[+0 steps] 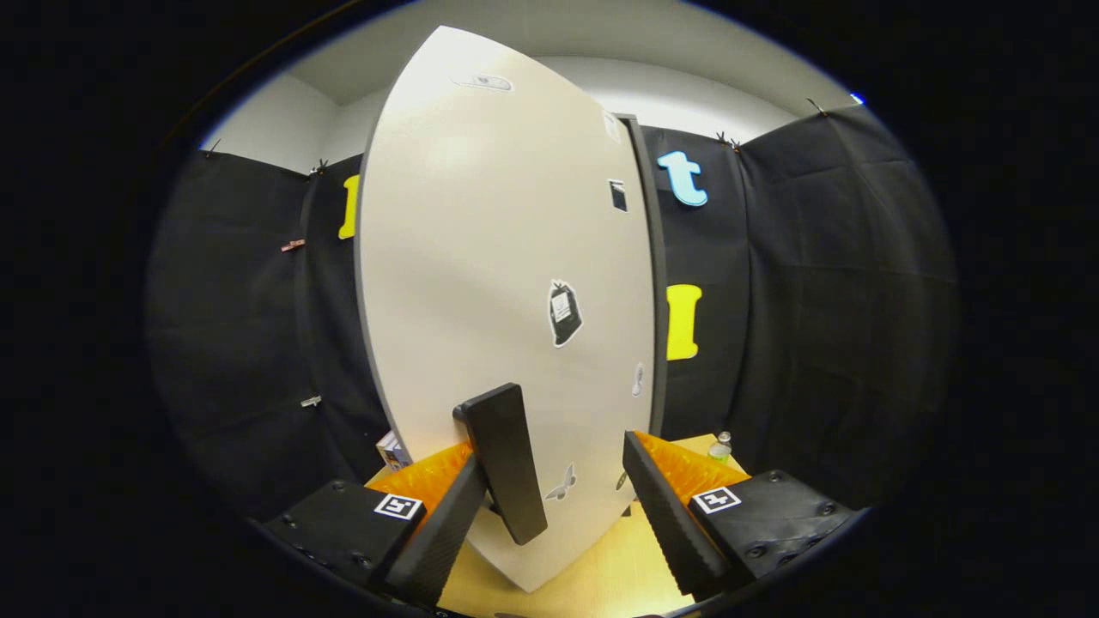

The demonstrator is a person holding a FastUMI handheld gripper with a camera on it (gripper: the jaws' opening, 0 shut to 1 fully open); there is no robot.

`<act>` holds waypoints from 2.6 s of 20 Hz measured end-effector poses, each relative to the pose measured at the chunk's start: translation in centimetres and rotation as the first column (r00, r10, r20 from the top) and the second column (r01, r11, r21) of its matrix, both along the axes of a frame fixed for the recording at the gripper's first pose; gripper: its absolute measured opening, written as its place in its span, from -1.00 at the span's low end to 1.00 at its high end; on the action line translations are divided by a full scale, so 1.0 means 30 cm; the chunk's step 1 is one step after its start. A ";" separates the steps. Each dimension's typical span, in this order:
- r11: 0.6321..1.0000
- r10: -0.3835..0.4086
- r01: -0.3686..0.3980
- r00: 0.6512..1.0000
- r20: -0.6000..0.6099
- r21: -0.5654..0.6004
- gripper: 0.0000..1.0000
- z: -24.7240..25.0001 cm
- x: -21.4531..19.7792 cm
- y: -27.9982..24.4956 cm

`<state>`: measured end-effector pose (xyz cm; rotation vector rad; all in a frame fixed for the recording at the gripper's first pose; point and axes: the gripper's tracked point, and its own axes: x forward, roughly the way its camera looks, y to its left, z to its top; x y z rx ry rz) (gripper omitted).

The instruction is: Open the shoe cabinet door, grab the shoes and put them into the shoe cabinet, then close the shoe cabinet door.

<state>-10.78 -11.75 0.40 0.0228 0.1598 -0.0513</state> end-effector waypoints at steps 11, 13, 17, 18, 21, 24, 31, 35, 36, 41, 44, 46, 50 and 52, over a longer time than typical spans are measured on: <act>0.999 0.050 -0.050 0.998 -0.031 -0.001 0.99 -0.050 0.109 0.196; 1.000 0.020 -0.020 0.999 -0.036 -0.001 0.99 -0.056 0.112 0.177; 1.000 -0.006 0.006 1.000 -0.016 -0.008 0.99 -0.040 0.106 0.159; 1.000 -0.009 0.008 1.000 -0.007 -0.011 1.00 -0.032 0.106 0.156; 1.000 -0.013 0.013 1.000 0.009 -0.023 1.00 -0.022 0.100 0.156; 0.999 -0.008 0.009 1.000 0.021 -0.031 1.00 -0.012 0.102 0.162; 0.999 -0.010 0.012 0.999 0.041 -0.044 1.00 0.001 0.108 0.170; 0.999 -0.010 0.012 0.998 0.055 -0.051 1.00 0.010 0.115 0.177; 0.998 -0.007 0.010 0.998 0.057 -0.055 1.00 0.011 0.116 0.180; 0.998 -0.009 0.014 0.998 0.068 -0.067 1.00 0.021 0.127 0.185; 0.997 -0.013 0.018 0.998 0.068 -0.076 1.00 0.016 0.136 0.183; 0.997 -0.014 0.019 0.998 0.066 -0.077 0.99 0.022 0.130 0.178; 0.997 -0.016 0.021 0.998 0.066 -0.080 0.99 0.031 0.135 0.178; 0.996 -0.019 0.024 0.998 0.064 -0.084 0.99 0.028 0.137 0.178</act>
